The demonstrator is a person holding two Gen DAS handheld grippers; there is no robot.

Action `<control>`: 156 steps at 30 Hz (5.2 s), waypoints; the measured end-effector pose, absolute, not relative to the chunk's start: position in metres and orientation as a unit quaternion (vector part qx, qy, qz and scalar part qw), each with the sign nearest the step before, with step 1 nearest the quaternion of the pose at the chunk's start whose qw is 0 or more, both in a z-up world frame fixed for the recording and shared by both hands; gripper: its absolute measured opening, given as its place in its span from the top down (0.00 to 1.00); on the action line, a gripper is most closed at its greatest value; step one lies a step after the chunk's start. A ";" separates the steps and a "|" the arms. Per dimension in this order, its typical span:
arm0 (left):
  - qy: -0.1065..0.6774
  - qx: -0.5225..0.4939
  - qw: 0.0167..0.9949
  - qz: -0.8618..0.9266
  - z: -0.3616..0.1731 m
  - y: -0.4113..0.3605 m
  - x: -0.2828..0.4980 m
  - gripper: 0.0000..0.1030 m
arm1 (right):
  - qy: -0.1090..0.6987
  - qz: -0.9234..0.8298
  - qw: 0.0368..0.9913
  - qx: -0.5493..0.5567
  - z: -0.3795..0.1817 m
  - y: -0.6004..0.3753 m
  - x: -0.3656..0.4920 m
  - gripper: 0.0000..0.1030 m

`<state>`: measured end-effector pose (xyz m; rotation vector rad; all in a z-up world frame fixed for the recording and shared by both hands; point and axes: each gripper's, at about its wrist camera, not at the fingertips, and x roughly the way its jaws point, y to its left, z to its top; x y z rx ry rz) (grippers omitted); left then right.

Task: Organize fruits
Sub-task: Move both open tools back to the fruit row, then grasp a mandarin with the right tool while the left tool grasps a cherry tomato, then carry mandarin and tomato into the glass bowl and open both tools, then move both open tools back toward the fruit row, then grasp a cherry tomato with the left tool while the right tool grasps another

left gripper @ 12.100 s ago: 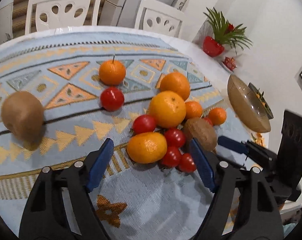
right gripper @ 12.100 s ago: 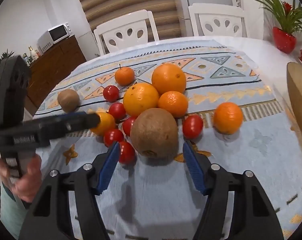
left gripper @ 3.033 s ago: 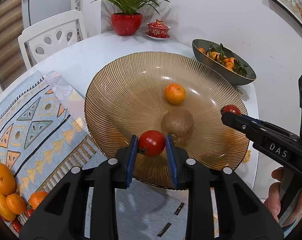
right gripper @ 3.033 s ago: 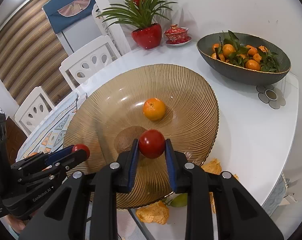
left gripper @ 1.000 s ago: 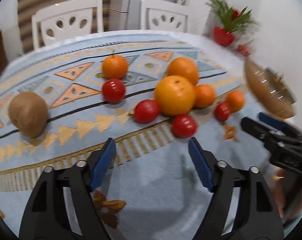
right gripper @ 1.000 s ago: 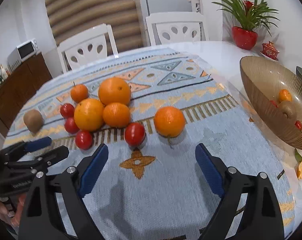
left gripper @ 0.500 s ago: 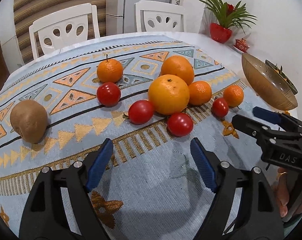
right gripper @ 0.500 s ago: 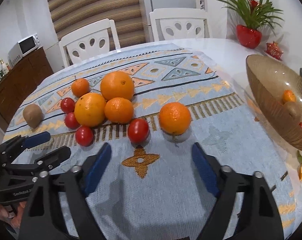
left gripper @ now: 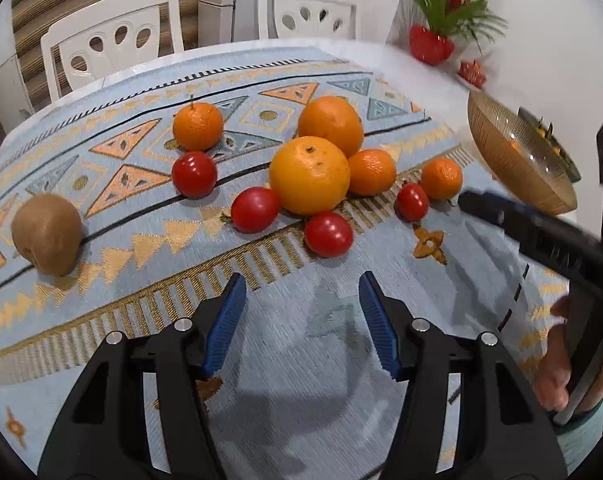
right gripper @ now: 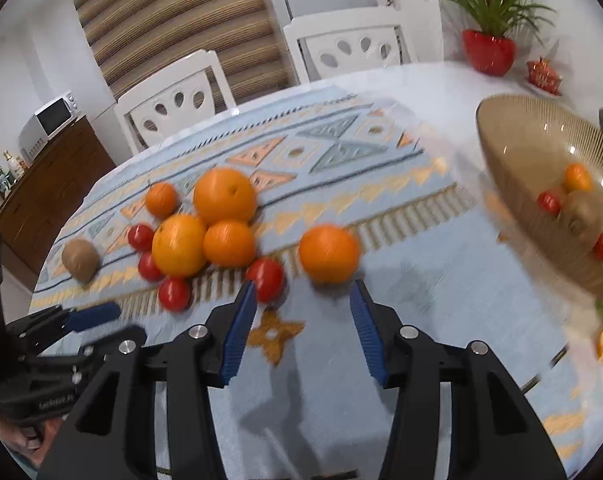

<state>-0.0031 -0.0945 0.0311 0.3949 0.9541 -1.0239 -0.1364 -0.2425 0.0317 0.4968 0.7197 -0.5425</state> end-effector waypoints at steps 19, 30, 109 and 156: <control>0.393 0.182 0.762 -0.482 0.008 -0.129 -0.011 0.51 | 0.373 -0.279 0.854 0.233 0.002 -0.272 -0.109 0.46; 0.388 0.187 0.766 -0.478 0.006 -0.130 -0.012 0.70 | 0.379 -0.282 0.853 0.222 -0.001 -0.268 -0.105 0.61; 0.324 0.216 0.695 -0.605 0.052 -0.360 -0.188 0.64 | 0.228 -0.457 0.806 0.298 0.044 -0.441 -0.353 0.59; 0.354 0.062 0.820 -0.445 0.077 -0.094 0.024 0.38 | 0.328 -0.277 0.884 0.182 0.061 -0.248 -0.125 0.51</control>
